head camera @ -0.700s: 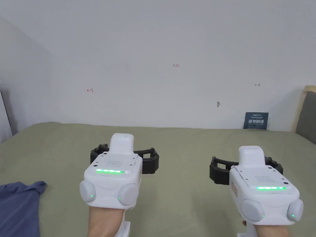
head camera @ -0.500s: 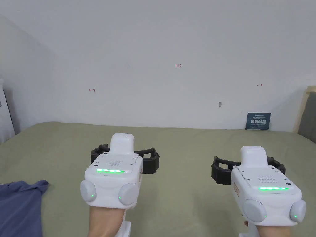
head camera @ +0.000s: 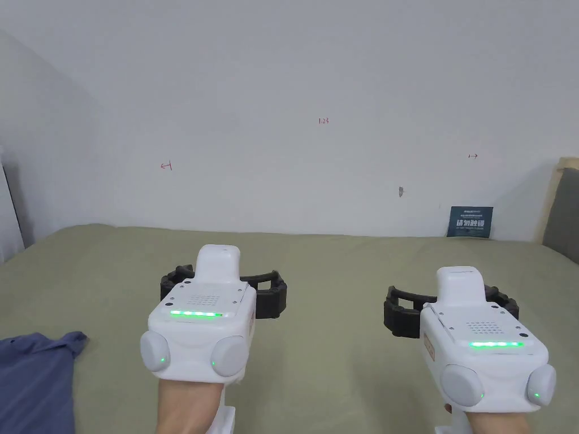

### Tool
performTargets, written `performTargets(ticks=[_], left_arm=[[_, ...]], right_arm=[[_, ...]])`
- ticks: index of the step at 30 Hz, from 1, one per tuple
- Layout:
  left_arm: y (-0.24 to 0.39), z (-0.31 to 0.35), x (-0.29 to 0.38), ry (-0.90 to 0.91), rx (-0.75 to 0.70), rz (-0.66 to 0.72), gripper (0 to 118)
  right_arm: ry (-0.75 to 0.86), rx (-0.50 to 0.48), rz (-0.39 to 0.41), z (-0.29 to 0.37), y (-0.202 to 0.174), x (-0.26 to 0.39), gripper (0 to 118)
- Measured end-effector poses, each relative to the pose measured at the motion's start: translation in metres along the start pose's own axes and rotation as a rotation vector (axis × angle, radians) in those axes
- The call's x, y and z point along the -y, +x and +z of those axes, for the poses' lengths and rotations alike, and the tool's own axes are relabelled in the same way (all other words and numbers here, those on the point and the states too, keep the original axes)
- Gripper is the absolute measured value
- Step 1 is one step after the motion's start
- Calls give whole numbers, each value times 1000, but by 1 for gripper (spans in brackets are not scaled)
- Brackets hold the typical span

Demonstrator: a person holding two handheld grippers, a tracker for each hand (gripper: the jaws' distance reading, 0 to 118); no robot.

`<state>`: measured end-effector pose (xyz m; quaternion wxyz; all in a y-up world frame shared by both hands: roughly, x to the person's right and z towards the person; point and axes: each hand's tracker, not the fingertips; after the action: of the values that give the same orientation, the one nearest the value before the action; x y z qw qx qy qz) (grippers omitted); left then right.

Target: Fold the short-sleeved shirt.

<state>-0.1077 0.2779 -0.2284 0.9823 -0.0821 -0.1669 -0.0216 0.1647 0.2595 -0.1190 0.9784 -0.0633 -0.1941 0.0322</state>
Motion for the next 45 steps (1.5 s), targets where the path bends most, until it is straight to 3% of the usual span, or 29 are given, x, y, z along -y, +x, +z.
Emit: performTargets(ticks=[45], left_arm=[[1,2,0,-5,4,0,118]], right_arm=[[-3,0,9,-1,-1,1,118]])
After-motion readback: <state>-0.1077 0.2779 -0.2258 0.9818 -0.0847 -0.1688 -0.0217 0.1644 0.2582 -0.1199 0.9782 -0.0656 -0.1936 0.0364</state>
